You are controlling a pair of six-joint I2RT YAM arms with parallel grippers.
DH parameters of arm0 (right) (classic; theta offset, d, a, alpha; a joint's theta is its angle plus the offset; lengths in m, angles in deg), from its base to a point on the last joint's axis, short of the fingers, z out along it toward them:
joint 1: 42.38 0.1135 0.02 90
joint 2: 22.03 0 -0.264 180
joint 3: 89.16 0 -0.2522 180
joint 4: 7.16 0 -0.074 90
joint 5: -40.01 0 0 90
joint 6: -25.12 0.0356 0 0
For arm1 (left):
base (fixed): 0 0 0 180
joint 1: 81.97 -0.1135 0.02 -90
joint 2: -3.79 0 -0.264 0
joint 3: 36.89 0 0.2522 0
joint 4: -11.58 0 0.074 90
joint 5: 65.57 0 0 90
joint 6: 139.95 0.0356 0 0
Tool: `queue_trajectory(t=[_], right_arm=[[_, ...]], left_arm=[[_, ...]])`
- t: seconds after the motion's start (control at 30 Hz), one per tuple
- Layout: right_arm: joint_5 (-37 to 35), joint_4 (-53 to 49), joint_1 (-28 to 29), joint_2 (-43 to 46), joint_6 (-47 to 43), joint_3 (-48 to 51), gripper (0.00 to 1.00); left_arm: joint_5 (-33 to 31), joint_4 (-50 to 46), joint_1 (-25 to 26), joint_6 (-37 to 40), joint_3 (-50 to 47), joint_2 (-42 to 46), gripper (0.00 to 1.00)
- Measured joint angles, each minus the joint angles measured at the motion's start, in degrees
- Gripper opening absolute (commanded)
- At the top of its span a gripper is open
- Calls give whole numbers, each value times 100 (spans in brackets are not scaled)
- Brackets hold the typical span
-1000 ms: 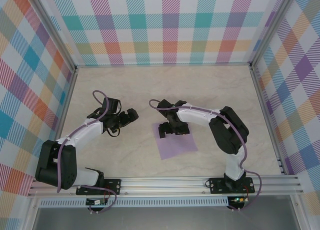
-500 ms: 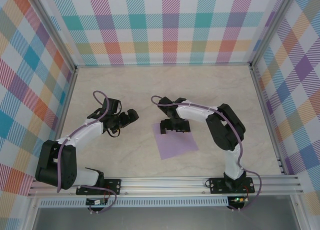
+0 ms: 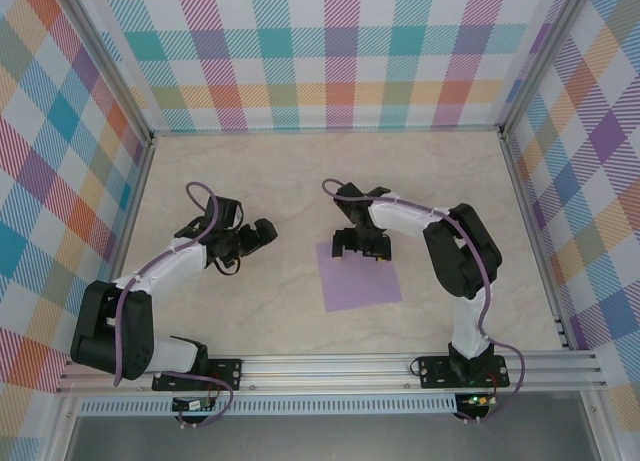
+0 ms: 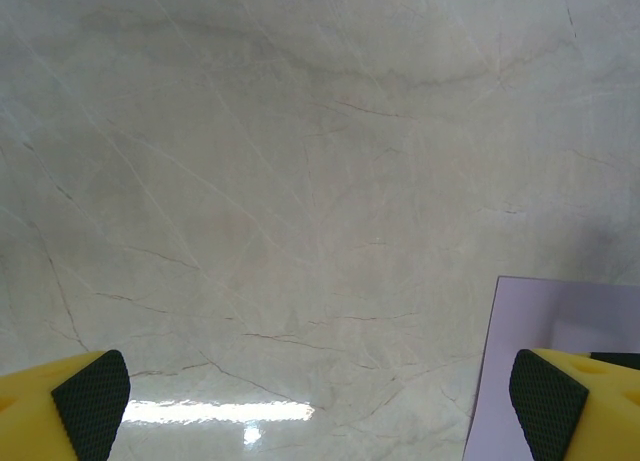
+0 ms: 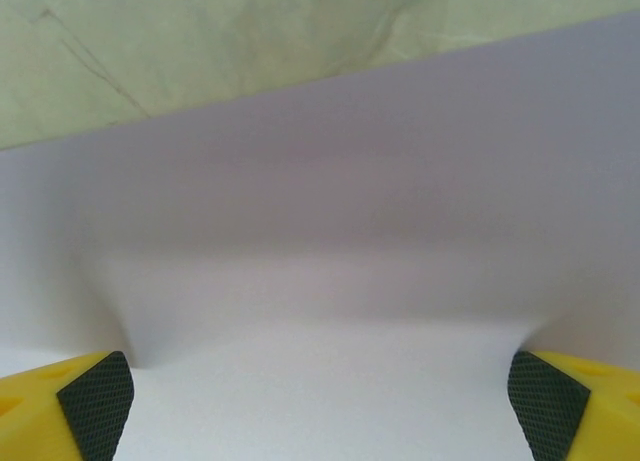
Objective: Fold a paper plane with a square sheet of paper (pick it up from the middle)
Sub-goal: Fold the square sheet of paper in half at the center of the table.
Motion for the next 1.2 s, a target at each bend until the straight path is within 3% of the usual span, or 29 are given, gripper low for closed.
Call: queue_trajectory(t=[0.47, 0.77, 0.93, 1.03, 1.2], right_arm=[[-258, 35, 267, 212, 133, 378, 98], [-275, 20, 271, 199, 188, 374, 72], [-116, 136, 258, 275, 236, 428, 47], [374, 485, 247, 400, 284, 570, 32], [1707, 1408, 175, 743, 448, 894, 28]], left_arm=[[4, 46, 83, -72, -87, -122, 100], [289, 420, 264, -459, -308, -114, 99], [739, 922, 332, -901, -662, -26, 91], [1062, 1241, 352, -1152, -828, -17, 87], [1563, 1768, 352, -1510, -935, -17, 79]])
